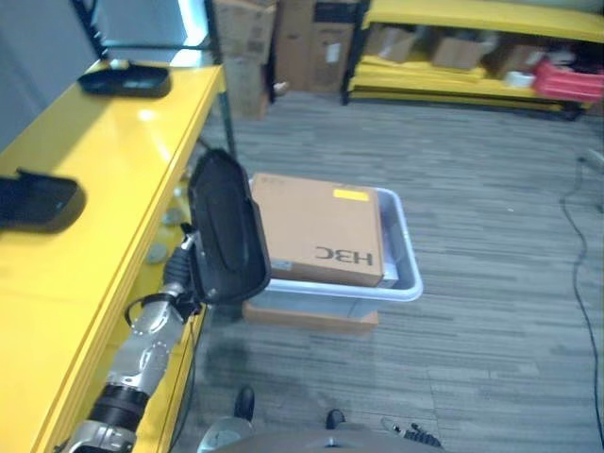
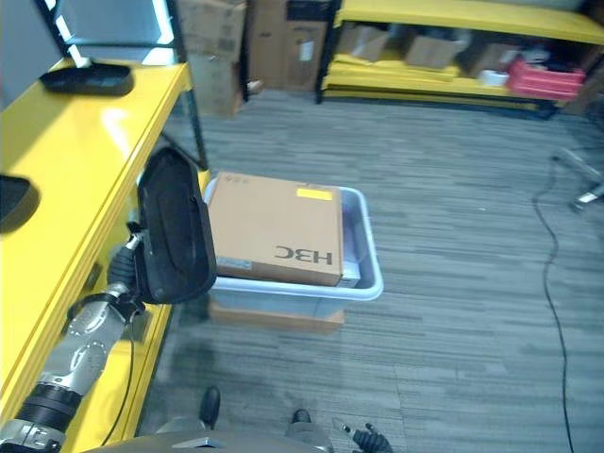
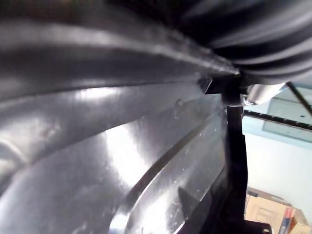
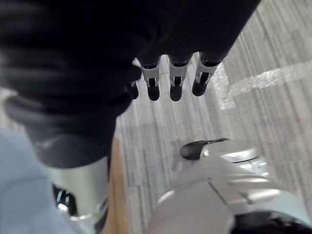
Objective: Move parts from the plastic box to the shelf.
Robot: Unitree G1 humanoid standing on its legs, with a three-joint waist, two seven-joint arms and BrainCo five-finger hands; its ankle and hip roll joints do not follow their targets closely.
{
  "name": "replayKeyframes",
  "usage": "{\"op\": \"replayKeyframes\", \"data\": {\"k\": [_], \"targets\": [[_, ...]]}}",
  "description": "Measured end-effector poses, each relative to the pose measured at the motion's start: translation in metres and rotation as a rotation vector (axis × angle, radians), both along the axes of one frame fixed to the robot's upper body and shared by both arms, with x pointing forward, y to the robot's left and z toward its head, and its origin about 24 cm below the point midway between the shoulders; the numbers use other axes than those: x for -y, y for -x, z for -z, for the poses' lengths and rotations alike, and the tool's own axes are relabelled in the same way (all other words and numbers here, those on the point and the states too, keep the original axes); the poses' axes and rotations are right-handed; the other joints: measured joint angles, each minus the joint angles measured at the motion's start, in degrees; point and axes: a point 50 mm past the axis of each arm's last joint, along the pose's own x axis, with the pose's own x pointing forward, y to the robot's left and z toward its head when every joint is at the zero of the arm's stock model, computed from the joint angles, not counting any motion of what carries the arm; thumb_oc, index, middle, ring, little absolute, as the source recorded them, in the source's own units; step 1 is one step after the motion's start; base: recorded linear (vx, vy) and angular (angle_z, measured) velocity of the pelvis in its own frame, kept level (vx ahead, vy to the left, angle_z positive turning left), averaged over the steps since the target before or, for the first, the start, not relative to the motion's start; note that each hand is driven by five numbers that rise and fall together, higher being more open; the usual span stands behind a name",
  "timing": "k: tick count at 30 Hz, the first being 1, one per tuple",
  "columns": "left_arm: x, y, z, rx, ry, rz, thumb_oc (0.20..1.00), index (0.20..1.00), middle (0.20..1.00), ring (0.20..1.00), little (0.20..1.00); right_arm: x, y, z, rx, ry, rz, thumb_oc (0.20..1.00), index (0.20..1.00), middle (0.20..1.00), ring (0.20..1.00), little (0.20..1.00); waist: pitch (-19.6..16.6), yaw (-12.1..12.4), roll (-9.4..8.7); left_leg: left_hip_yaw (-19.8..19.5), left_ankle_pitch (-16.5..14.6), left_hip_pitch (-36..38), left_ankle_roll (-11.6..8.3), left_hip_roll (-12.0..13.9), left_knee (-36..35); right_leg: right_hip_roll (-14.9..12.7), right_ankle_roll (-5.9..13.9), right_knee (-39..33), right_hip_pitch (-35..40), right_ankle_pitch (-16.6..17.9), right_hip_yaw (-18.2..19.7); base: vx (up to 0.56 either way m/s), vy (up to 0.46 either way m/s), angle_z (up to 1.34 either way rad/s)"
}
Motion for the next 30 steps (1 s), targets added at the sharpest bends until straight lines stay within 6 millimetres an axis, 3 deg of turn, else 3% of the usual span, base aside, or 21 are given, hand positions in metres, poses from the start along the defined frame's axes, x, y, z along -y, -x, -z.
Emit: {"op": "replayKeyframes", "data": {"k": [4, 5, 7, 8, 9, 10, 11, 12, 13, 14, 16, 17, 18, 19, 20, 22, 26, 30], "targets": [[0.007, -0.003, -0.015, 0.078, 0.029, 0.023, 0.200, 0.200, 0.200, 0.200, 0.200, 0.002, -0.024, 0.001, 0.017, 0.052, -0.115, 1.000, 1.000, 1.000, 1.000, 1.000, 1.09, 2.68, 3.17, -5.29, 1.87, -1.08, -2.81, 2.63, 0.01, 4.09, -1.51, -1.13, 2.17, -0.83, -2.36, -0.13, -0.116, 0.65], [0.012, -0.003, -0.026, 0.127, 0.038, 0.052, 0.200, 0.200, 0.200, 0.200, 0.200, 0.004, -0.031, 0.000, 0.024, 0.071, -0.139, 1.000, 1.000, 1.000, 1.000, 1.000, 1.64, 4.45, 4.91, -7.76, 2.30, -2.91, -4.20, 3.83, 0.84, 6.30, -3.11, 0.53, 1.15, -1.78, -2.58, -0.11, -0.115, 0.87], [0.016, -0.002, -0.040, 0.188, 0.045, 0.077, 0.200, 0.200, 0.200, 0.200, 0.200, 0.006, -0.035, -0.001, 0.029, 0.088, -0.158, 1.000, 1.000, 1.000, 1.000, 1.000, 2.26, 6.02, 5.93, -6.22, -2.45, -6.01, -3.12, 5.08, 2.11, 7.64, -5.11, 3.20, -0.38, -2.88, -3.57, -0.08, -0.090, 1.03], [0.016, -0.001, -0.048, 0.222, 0.047, 0.081, 0.200, 0.200, 0.200, 0.200, 0.200, 0.007, -0.034, -0.001, 0.026, 0.098, -0.166, 1.000, 1.000, 1.000, 1.000, 1.000, 2.63, 6.74, 5.43, -3.79, -7.81, -6.92, -2.35, 5.11, 2.58, 7.14, -6.18, 4.45, -1.10, -3.37, -5.05, -0.08, -0.069, 1.33], [0.015, 0.000, -0.054, 0.251, 0.044, 0.080, 0.200, 0.200, 0.200, 0.200, 0.200, 0.011, -0.029, -0.001, 0.012, 0.109, -0.164, 1.000, 1.000, 1.000, 1.000, 1.000, 3.19, 7.78, 4.35, 1.43, -10.37, -8.02, -0.66, 4.59, 4.66, 4.68, -7.44, 4.47, -1.06, -3.12, -8.01, -0.09, -0.039, 1.48], [0.013, 0.002, -0.056, 0.260, 0.043, 0.076, 0.200, 0.200, 0.200, 0.200, 0.200, 0.018, -0.023, -0.002, -0.006, 0.131, -0.179, 1.000, 1.000, 1.000, 1.000, 1.000, 2.83, 8.46, 5.08, 8.98, -12.46, -8.99, 0.66, 4.26, 6.46, 4.32, -7.20, 4.18, 0.53, -2.93, -11.65, -0.08, -0.006, 1.62], [0.011, 0.005, -0.060, 0.282, 0.045, 0.068, 0.200, 0.200, 0.200, 0.200, 0.200, 0.020, -0.016, -0.002, -0.022, 0.142, -0.194, 1.000, 1.000, 1.000, 1.000, 1.000, 2.44, 7.99, 5.80, 12.48, -14.52, -9.67, 0.29, 5.11, 6.04, 4.78, -7.14, 4.56, 0.78, -3.30, -14.28, -0.09, 0.053, 1.93], [0.004, 0.010, -0.073, 0.341, 0.044, 0.039, 0.200, 0.200, 0.200, 0.200, 0.200, 0.014, -0.012, 0.000, -0.037, 0.144, -0.218, 1.000, 1.000, 1.000, 1.000, 1.000, 3.13, 7.91, 4.39, 18.65, -16.16, -10.96, -2.19, 6.65, 7.08, 2.86, -7.97, 4.24, 0.43, -3.75, -18.35, -0.11, 0.122, 1.71], [-0.013, 0.015, -0.078, 0.359, 0.019, -0.033, 0.200, 0.200, 0.200, 0.200, 0.200, 0.010, -0.014, 0.001, -0.057, 0.149, -0.251, 1.000, 1.000, 1.000, 1.000, 1.000, 3.47, 10.70, 3.04, 20.90, -10.15, -9.98, -1.99, 5.51, 7.63, -0.06, -8.31, 4.13, 0.09, -3.10, -19.47, -0.05, 0.136, 1.30], [-0.022, 0.017, -0.079, 0.362, 0.013, -0.087, 0.200, 0.200, 0.200, 0.200, 0.200, 0.011, -0.019, 0.000, -0.053, 0.161, -0.274, 1.000, 1.000, 1.000, 1.000, 1.000, 3.46, 11.29, 2.10, 21.25, -8.57, -7.90, -2.67, 4.78, 9.15, -2.18, -7.49, 3.65, 0.67, -2.20, -21.39, -0.03, 0.150, 0.73], [-0.026, 0.020, -0.076, 0.351, 0.007, -0.131, 0.200, 0.200, 0.200, 0.200, 0.200, 0.004, -0.018, 0.002, -0.083, 0.178, -0.365, 1.000, 1.000, 1.000, 1.000, 1.000, 3.03, 10.09, 1.26, 26.57, -9.08, -4.21, -2.26, 2.23, 12.52, -5.81, -2.96, 1.94, 4.67, -0.79, -28.26, 0.03, 0.132, 1.31], [-0.023, 0.021, -0.076, 0.355, 0.008, -0.131, 0.200, 0.200, 0.200, 0.200, 0.200, 0.003, -0.003, 0.006, -0.126, 0.176, -0.375, 1.000, 1.000, 1.000, 1.000, 1.000, 2.74, 9.33, 1.32, 30.78, -9.29, -2.37, 0.23, 0.95, 14.95, -7.14, -0.99, 3.34, 6.85, -2.15, -32.01, 0.08, 0.149, 2.05], [-0.024, 0.024, -0.076, 0.366, 0.007, -0.141, 0.200, 0.200, 0.200, 0.200, 0.200, 0.003, 0.008, 0.007, -0.167, 0.178, -0.394, 1.000, 1.000, 1.000, 1.000, 1.000, 0.19, 8.98, 2.52, 33.25, -8.65, -2.00, 1.33, 0.95, 14.89, -5.94, -0.16, 3.82, 7.38, -3.86, -34.30, 0.12, 0.163, 2.19], [-0.030, 0.027, -0.078, 0.377, 0.000, -0.164, 0.200, 0.200, 0.200, 0.200, 0.200, 0.004, 0.010, 0.009, -0.204, 0.182, -0.388, 1.000, 1.000, 1.000, 1.000, 1.000, -1.44, 9.87, 3.36, 32.19, -8.36, -1.13, 5.24, 0.15, 10.93, -5.09, 0.54, 4.94, 6.74, -5.38, -33.47, 0.15, 0.195, 1.77], [-0.038, 0.031, -0.076, 0.365, -0.013, -0.201, 0.200, 0.200, 0.200, 0.200, 0.200, -0.001, 0.004, 0.010, -0.197, 0.169, -0.378, 1.000, 1.000, 1.000, 1.000, 1.000, -1.60, 11.00, 2.26, 30.79, -7.50, -0.71, 5.52, -1.45, 8.17, -5.08, -0.77, 5.84, 5.11, -7.15, -29.90, 0.17, 0.199, 1.45], [-0.062, 0.042, -0.062, 0.282, -0.059, -0.286, 0.200, 0.200, 0.200, 0.200, 0.200, -0.002, -0.013, 0.008, -0.174, 0.177, -0.380, 1.000, 1.000, 1.000, 1.000, 1.000, -1.77, 12.93, 0.76, 28.27, -6.27, 0.42, 6.87, -4.48, 5.42, -6.27, -0.83, 7.53, 4.44, -7.54, -26.78, 0.14, 0.156, 0.77], [-0.086, 0.053, -0.049, 0.199, -0.105, -0.343, 0.200, 0.200, 0.200, 0.200, 0.200, -0.008, -0.054, -0.001, -0.063, 0.184, -0.383, 1.000, 1.000, 1.000, 1.000, 1.000, -1.64, 14.84, 0.81, 25.46, -7.15, 3.03, 7.58, -6.84, 4.27, -7.73, 0.54, 10.25, 1.78, -6.67, -23.10, 0.14, 0.175, 0.38], [-0.085, 0.052, -0.046, 0.194, -0.104, -0.310, 0.200, 0.200, 0.200, 0.200, 0.200, -0.022, -0.057, 0.001, -0.048, 0.141, -0.365, 1.000, 1.000, 1.000, 1.000, 1.000, -1.54, 16.05, 0.38, 25.57, -8.30, 3.85, 7.26, -7.47, 4.31, -8.51, 0.80, 10.59, 1.55, -6.18, -21.70, 0.11, 0.180, 0.01]]}}
